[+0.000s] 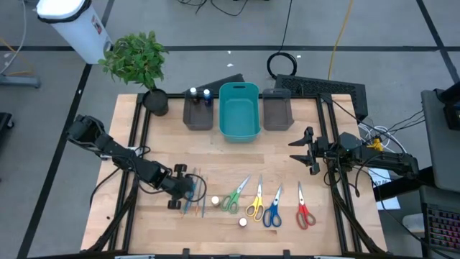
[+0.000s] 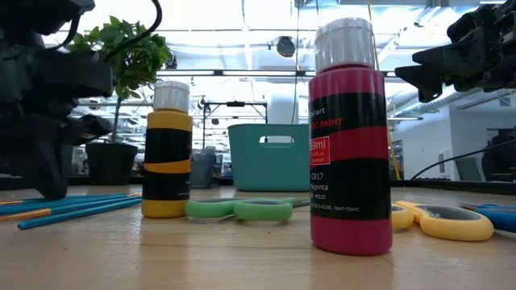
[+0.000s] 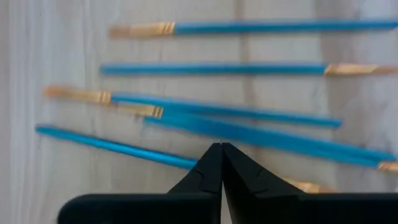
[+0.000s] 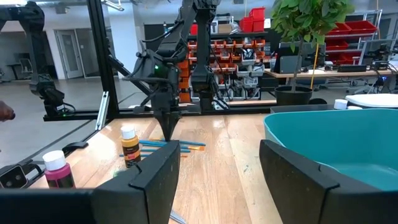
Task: Pick & Place Paint Supplies
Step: Put the blue paint brush into the blue bin
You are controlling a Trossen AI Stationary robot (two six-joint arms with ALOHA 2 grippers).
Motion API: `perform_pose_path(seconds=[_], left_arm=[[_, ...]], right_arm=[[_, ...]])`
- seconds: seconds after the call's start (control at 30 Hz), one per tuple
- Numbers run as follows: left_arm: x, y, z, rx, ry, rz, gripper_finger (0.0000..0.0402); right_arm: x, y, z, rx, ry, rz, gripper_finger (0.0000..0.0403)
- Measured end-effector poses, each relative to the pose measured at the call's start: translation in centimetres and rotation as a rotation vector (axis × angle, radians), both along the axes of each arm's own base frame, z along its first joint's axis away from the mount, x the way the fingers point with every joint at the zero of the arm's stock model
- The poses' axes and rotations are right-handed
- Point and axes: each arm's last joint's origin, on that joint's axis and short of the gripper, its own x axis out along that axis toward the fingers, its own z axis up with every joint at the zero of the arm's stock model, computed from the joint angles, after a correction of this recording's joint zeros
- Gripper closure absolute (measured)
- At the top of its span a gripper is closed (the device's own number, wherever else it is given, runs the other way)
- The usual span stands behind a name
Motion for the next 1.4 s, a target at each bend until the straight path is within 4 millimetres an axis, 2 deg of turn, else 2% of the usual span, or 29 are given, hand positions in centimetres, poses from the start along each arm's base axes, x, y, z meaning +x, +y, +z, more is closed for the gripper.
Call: perform_pose_path(seconds=[0.2, 0.33, 0.5, 0.67, 0.83, 0.97, 1.1, 1.27, 1.4], left_arm=[[-0.5, 0.3, -0.2, 0.02, 0.059, 0.027, 0.0398], [-0.4, 0.5, -0.2, 0.043, 0.05, 0.046, 0.0385], [0.0, 1.1, 0.6, 0.086, 0.09, 0.092, 0.0394], [-0.3, 2.1, 2.5, 0.072, 0.204, 0.338, 0.0388], [-1.9, 2.5, 2.5, 0.012, 0.321, 0.612, 0.037], [-3.1, 2.2, 1.7, -0.012, 0.405, 0.696, 0.0341], [-3.6, 1.8, 1.4, -0.022, 0.408, 0.754, 0.0292], [-4.0, 1.0, 1.4, -0.027, 0.413, 0.737, 0.0225], [-4.6, 0.7, 1.0, -0.026, 0.429, 0.749, 0.0197]], right_arm=[[0.0, 0.0, 0.0, 0.0, 0.0, 0.0, 0.019], [0.0, 0.0, 0.0, 0.0, 0.0, 0.0, 0.019], [0.0, 0.0, 0.0, 0.0, 0.0, 0.0, 0.019], [0.0, 0.0, 0.0, 0.0, 0.0, 0.0, 0.019], [0.0, 0.0, 0.0, 0.0, 0.0, 0.0, 0.019], [0.0, 0.0, 0.0, 0.0, 0.0, 0.0, 0.019], [0.0, 0.0, 0.0, 0.0, 0.0, 0.0, 0.019], [0.0, 0.0, 0.0, 0.0, 0.0, 0.0, 0.019], [0.0, 0.0, 0.0, 0.0, 0.0, 0.0, 0.019]])
